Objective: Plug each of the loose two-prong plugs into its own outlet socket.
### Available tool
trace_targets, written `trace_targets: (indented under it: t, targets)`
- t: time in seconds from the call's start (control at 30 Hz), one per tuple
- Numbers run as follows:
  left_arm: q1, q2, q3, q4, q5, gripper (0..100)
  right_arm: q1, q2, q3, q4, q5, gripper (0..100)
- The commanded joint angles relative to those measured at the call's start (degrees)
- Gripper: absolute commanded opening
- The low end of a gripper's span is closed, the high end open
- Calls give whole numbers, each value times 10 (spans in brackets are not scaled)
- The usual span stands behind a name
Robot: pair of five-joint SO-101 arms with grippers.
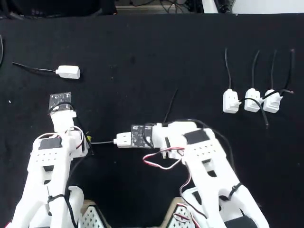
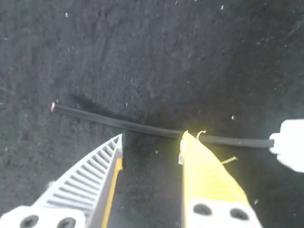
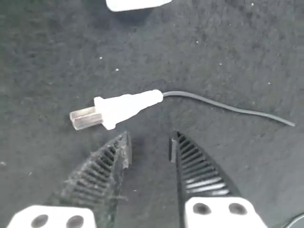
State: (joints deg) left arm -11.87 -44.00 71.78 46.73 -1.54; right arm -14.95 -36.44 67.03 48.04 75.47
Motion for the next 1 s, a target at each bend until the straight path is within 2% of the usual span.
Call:
trace_targets:
  t: [0.0,0.27,0.57,0.73,0.9,0.97]
  targets:
    - [-22,-13,-37,39,5,192,-15,-19,13,-33,18,141]
    - [-140,-13,-66,44,7,192,-126,-22,40,-33,41,141]
    - [-150,-13,-66,43,7,192,-153,-20,22,-36,48,141]
    - [-150,-13,-66,43,7,192,-135,-20,41,-33,143,138]
    - [-151,-13,-66,43,7,192,-62,-23,30,-33,245,138]
    - [-150,-13,-66,43,7,192,-46,-23,29,-33,265,139]
